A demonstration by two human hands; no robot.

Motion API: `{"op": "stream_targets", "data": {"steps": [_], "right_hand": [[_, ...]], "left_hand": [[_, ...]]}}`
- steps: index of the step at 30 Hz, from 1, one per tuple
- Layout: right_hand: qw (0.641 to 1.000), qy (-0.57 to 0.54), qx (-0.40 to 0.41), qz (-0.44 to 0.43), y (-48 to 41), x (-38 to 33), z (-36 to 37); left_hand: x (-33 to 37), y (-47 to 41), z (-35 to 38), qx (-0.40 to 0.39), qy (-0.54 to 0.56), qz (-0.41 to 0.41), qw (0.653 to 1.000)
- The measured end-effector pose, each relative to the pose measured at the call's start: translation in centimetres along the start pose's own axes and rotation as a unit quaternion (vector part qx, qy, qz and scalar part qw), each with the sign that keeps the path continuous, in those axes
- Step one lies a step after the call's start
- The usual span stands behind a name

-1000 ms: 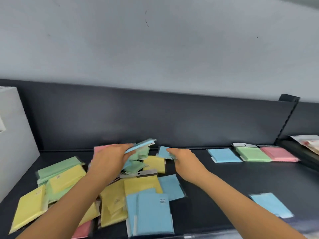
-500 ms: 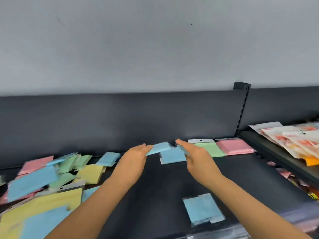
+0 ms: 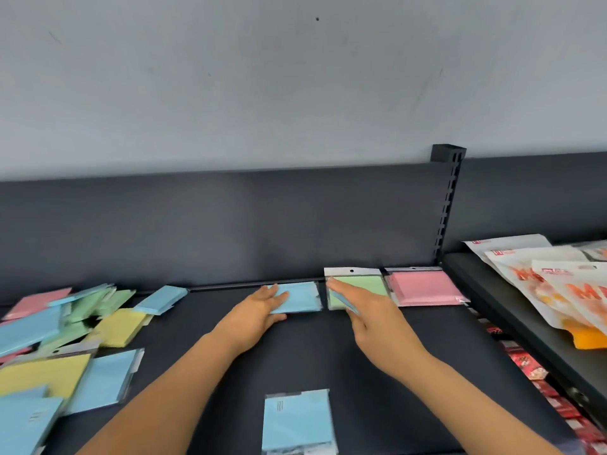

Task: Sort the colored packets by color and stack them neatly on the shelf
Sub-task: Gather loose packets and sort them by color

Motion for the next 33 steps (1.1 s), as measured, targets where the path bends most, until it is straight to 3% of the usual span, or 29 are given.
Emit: {"op": "stream_targets", "data": {"steps": [4,9,18,22,24,27,30,33], "right_hand": [[1.000,-0.009,-0.016,0.004,0.1,-0.1,0.5],[0.998,0.005,-0.059,0.008,1.0,-2.2,1.4],[0.951,0.132,-0.268,-0.077,4.4,-7.7,7.6],[0.925,0.158,-0.343,-0.039,4.8,-7.0,9.8],[0.937,0.076,-0.341,0.013,4.1,-6.5,9.0],[0.959,-0.051,-0.269,0.070,2.3,-5.4,6.8],[0.974,-0.057,-0.201,0.091,1.0,-3.9,4.7],[0.967,-0.040,-0.225,0.117,1.1,-2.6,4.2]], "left_hand": [[-0.5,0.2,0.3,-0.047,0.015,0.006,0.999],[-0.4,0.4,0.8,-0.017,0.024,-0.026,0.999],[-2.2,2.6,-0.6,0.063,0.094,-0.052,0.992],[-2.7,3.6,-1.0,0.065,0.097,-0.052,0.992],[-2.6,4.0,-1.3,0.071,0.101,-0.043,0.991],[-2.3,4.8,-2.1,0.087,0.099,-0.027,0.991],[-1.2,5.9,-3.2,0.098,0.099,0.002,0.990],[0.2,7.3,-4.0,0.015,0.116,0.036,0.993]]}}
Point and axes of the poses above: each hand's wrist, its own y-axis away from the middle knuckle, its own z-axis out of the palm, x = y × z, the point moved 4 cm from there along -y, towards the middle knuckle, and after that the axes turned 14 degrees about -y, right-handed, at the moved point
